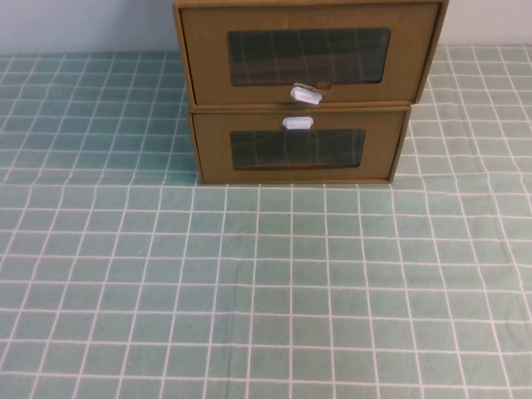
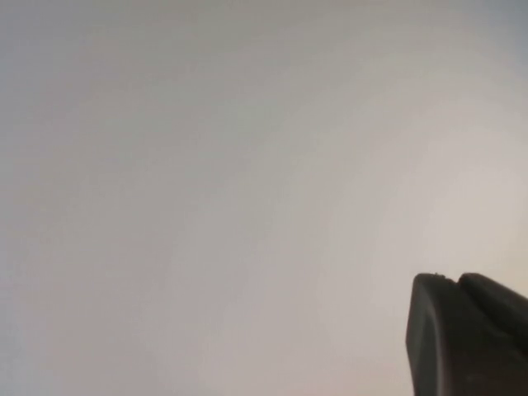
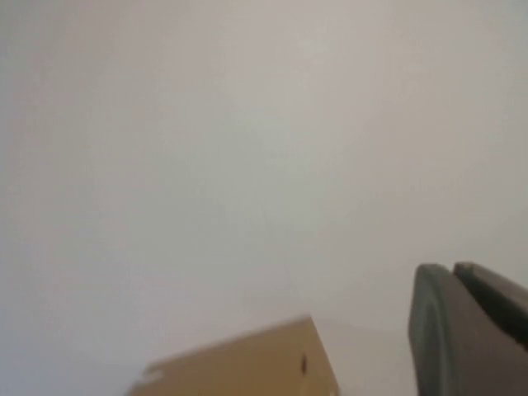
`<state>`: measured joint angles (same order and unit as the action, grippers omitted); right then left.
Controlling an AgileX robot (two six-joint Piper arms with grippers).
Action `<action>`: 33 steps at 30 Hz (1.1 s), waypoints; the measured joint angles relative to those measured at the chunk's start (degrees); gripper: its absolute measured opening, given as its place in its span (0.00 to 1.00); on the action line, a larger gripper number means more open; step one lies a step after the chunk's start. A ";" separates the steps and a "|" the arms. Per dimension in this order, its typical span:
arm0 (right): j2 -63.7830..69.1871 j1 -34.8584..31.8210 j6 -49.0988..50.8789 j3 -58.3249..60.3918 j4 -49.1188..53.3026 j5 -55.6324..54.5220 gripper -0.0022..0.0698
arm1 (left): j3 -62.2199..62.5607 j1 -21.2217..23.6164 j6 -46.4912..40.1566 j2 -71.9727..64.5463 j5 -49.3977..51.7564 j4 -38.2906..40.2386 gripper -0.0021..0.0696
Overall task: Open the shoe box
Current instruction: 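Pull the top drawer of the cardboard box fully open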
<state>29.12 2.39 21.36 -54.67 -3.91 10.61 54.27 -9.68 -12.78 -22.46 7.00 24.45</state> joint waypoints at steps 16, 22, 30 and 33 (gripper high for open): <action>15.22 0.17 -14.25 -0.09 -2.84 18.12 0.01 | 5.58 0.00 -7.87 -27.26 19.53 0.80 0.02; 21.56 6.30 -42.17 -0.09 -12.63 23.10 0.01 | 20.80 0.00 -21.31 -45.39 34.06 7.80 0.02; 32.12 17.26 -79.78 -0.09 -19.17 36.48 0.01 | 55.75 0.00 -29.88 -74.96 56.47 24.40 0.02; 36.37 19.11 -78.75 -0.09 -10.49 38.16 0.01 | 71.57 -0.69 -29.82 -87.69 62.06 29.75 0.02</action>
<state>65.49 21.51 -57.40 -54.76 -14.40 48.78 125.83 -10.38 -42.61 -110.15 69.06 54.20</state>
